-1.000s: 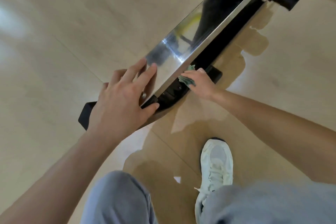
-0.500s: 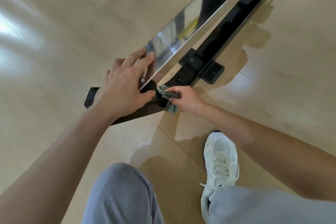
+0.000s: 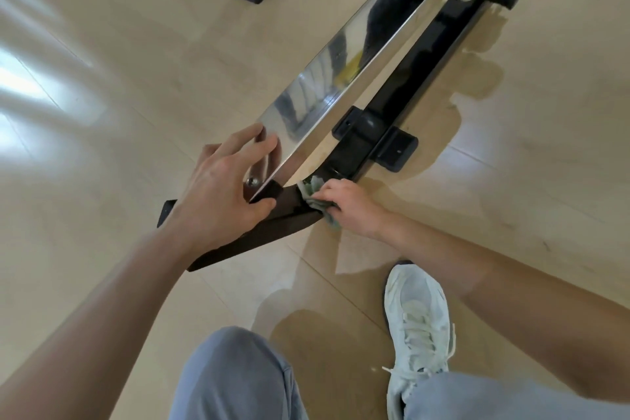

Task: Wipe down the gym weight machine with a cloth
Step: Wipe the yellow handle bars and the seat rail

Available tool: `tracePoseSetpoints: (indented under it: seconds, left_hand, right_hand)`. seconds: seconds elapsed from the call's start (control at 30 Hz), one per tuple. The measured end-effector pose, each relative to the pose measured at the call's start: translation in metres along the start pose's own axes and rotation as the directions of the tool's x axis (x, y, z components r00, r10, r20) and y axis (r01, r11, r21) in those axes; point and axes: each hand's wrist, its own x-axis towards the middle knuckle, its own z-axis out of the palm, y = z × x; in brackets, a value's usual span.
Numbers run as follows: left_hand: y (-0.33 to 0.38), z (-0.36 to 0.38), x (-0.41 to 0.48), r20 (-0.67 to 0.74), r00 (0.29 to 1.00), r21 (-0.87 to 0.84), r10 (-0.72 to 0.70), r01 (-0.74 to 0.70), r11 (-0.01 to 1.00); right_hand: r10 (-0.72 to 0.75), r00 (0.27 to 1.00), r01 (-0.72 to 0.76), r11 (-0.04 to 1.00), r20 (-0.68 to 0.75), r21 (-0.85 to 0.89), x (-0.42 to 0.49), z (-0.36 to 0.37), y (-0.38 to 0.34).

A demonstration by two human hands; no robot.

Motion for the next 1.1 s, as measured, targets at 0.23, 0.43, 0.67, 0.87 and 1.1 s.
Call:
tracePoseSetpoints:
  seconds: [0.23, 0.43, 0.67, 0.87, 1.1]
  left_hand:
    - [0.001, -0.004, 0.0, 0.015, 1.0, -0.019, -0.016, 0.017, 1.0]
    - [0.0, -0.005, -0.001, 0.021, 0.998, -0.014, -0.053, 0.053, 0.999]
    - [0.022, -0.018, 0.025, -0.07, 0.978, -0.148, -0.197, 0.186, 0.971]
    - [0.07, -0.015, 0.132, -0.09, 0.994, -0.023, -0.067, 0.065, 0.998]
    - [0.088, 0.016, 0.207, -0.056, 0.994, 0.126, 0.099, -0.091, 0.988]
  right_hand:
    - [-0.005, 0.999, 0.02, 0.926, 0.04, -0.378, 0.028, -0.026, 0.06]
    - [0.161, 0.98, -0.197, 0.879, -0.119, -0.434, 0.042, -0.069, 0.08]
    - [0.129, 0.976, -0.204, 0.82, -0.174, -0.535, 0.037, -0.064, 0.088]
    - [-0.014, 0.999, 0.035, 0.787, 0.04, -0.616, 0.037, -0.05, 0.096]
    - [0.044, 0.996, -0.086, 0.779, -0.083, -0.621, 0.033, -0.079, 0.124]
